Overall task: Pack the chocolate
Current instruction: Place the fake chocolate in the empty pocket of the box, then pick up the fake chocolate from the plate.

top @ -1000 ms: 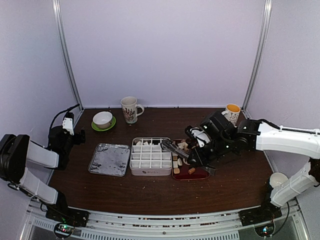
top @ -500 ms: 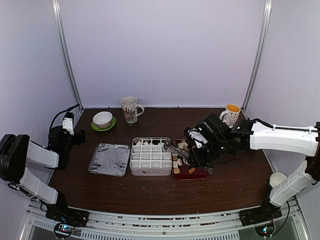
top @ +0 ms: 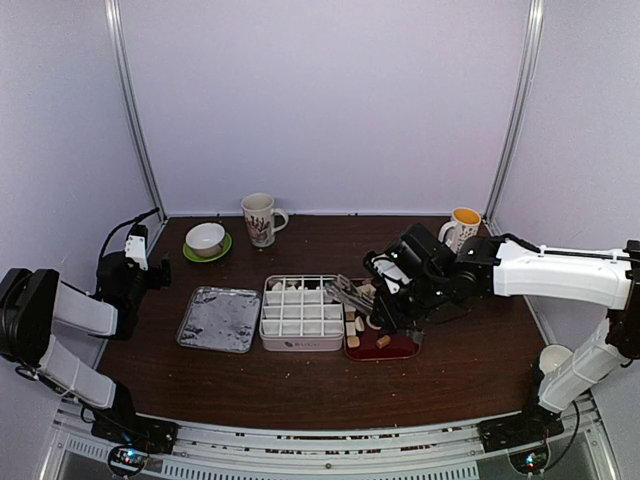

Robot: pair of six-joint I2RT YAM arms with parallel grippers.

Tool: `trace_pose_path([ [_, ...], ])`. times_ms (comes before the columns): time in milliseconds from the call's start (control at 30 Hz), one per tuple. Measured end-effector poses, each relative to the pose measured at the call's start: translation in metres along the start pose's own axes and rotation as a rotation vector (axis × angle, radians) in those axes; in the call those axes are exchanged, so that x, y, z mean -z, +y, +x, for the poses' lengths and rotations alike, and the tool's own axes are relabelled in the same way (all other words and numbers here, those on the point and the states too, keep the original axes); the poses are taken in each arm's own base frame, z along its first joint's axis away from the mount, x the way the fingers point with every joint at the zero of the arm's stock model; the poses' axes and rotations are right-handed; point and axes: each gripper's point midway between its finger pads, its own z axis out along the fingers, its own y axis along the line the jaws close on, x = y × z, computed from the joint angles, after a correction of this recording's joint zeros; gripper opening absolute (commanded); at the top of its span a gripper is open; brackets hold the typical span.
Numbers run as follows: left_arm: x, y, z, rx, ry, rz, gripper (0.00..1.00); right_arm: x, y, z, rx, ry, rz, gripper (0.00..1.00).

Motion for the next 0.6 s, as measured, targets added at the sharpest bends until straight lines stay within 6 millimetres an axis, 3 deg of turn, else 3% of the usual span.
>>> trace_pose_path([
  [233,0.000,0.000,0.000,0.000,0.000,0.000,0.98,0.007,-0.003,0.000,-0.001,-0.008,0.014,0.33],
  [467,0.000,0.000,0.000,0.000,0.000,0.000,0.98,0.047,-0.009,-0.007,-0.006,-0.090,0.023,0.33],
  [600,0.000,0.000,0.000,0.000,0.000,0.000,0.98,0.062,-0.018,0.005,-0.014,-0.101,0.039,0.34],
])
